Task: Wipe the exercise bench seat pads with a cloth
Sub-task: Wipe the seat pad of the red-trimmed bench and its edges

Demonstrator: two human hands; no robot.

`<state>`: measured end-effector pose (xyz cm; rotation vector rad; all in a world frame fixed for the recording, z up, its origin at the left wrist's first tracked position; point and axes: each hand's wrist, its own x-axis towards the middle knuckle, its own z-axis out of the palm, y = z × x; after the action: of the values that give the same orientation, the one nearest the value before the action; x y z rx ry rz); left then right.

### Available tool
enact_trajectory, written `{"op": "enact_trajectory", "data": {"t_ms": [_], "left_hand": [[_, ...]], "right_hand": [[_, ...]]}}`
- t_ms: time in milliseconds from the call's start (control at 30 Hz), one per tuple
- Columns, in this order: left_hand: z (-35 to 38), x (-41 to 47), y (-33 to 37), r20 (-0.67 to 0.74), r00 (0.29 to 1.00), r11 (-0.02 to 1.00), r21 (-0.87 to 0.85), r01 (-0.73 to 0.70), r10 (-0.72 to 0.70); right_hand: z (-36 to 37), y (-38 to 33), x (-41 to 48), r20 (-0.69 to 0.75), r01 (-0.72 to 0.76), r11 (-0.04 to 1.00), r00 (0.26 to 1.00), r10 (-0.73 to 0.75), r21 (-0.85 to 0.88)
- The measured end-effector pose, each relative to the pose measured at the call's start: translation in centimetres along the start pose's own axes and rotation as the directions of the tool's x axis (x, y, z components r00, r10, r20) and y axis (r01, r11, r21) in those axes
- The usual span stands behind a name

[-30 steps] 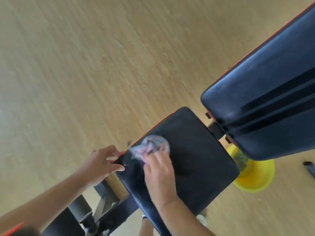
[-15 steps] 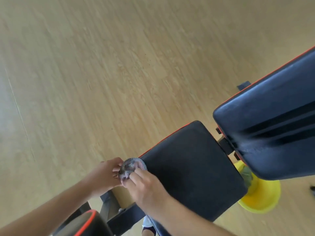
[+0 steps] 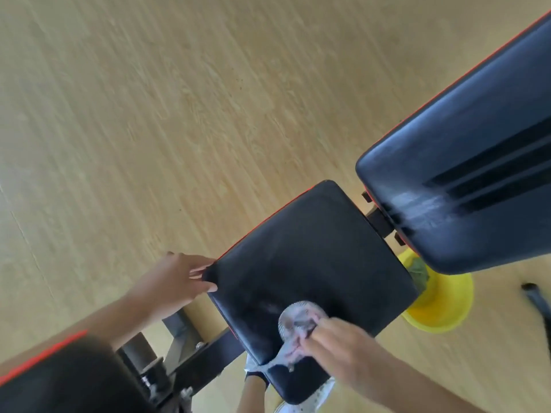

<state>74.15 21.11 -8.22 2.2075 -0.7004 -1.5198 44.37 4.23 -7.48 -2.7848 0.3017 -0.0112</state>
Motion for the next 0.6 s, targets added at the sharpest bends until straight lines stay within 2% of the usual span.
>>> {"op": "enact_trajectory", "data": {"t_ms": [33,67,100,133,167,200,233,267,333,367,400,433,467,500,533,600], "left_hand": [[0.0,-0.1,-0.2,-0.017,1.0,1.0,-0.02,-0.003,0.003],[-0.1,-0.1,-0.3,-0.039,0.999,1.0,-0.023,-0.004,0.003],[-0.1,-0.1,-0.4,-0.057,0.998,1.0,-0.008,-0.005,0.005],[0.0,-0.1,-0.5,-0.066,0.998,1.0,0.014,-0.003,0.004],[0.0,-0.1,-0.5,-0.065,0.998,0.999,0.033,0.003,-0.001],[-0.1,-0.1,-0.4,-0.063,0.998,0.999,0.047,0.008,-0.005],[-0.1,-0.1,-0.2,-0.061,0.998,0.998,0.063,0.011,-0.007],[-0.1,-0.1,-0.1,-0.061,0.998,0.996,0.083,0.009,-0.004],[-0.2,0.1,0.2,-0.075,0.997,0.994,0.112,0.013,-0.005],[-0.1,0.1,0.2,-0.083,0.997,0.993,0.113,0.019,-0.009],[0.0,0.1,0.2,-0.092,0.996,0.994,0.11,0.019,-0.009],[0.0,0.1,0.0,-0.099,0.995,0.995,0.1,0.021,-0.012],[0.2,0.0,-0.2,-0.102,0.995,0.996,0.087,0.027,-0.018],[0.3,0.0,-0.3,-0.104,0.994,0.996,0.079,0.029,-0.021],[0.3,0.1,-0.5,-0.105,0.994,0.996,0.081,0.027,-0.018],[0.3,0.4,-0.5,-0.103,0.995,0.996,0.086,0.025,-0.016]], "right_hand": [[-0.8,1.3,-0.3,-0.012,-0.041,0.999,0.999,0.041,-0.027],[-1.9,3.5,0.1,-0.086,-0.146,0.987,0.986,0.14,-0.068],[-2.4,4.8,0.1,-0.207,-0.297,0.949,0.94,0.272,-0.1],[-2.0,4.7,0.5,-0.332,-0.509,0.859,0.821,0.465,-0.057],[-0.9,3.4,0.4,-0.324,-0.641,0.763,0.706,0.629,0.084],[0.6,-0.1,0.0,-0.256,-0.718,0.665,0.616,0.745,0.208],[1.8,-3.6,0.0,-0.209,-0.68,0.69,0.658,0.724,0.248],[2.7,-6.0,-0.3,-0.143,-0.585,0.762,0.759,0.635,0.277],[3.8,-7.1,-1.8,-0.029,-0.321,0.921,0.942,0.335,0.222],[3.3,-6.0,-2.2,0.004,-0.136,0.978,0.991,0.137,0.159],[2.4,-4.3,-2.0,0.035,-0.002,0.993,0.999,-0.003,0.12],[1.2,-2.4,-0.9,0.033,0.049,0.994,0.998,-0.053,0.098],[0.4,-0.1,0.6,-0.03,0.037,0.997,0.999,-0.035,0.063],[-0.9,2.1,3.0,-0.088,-0.047,0.998,0.995,0.05,0.037],[-1.6,4.0,5.8,-0.142,-0.183,0.983,0.973,0.183,0.011],[-2.3,4.9,12.0,-0.14,-0.463,0.886,0.876,0.461,0.019]]}}
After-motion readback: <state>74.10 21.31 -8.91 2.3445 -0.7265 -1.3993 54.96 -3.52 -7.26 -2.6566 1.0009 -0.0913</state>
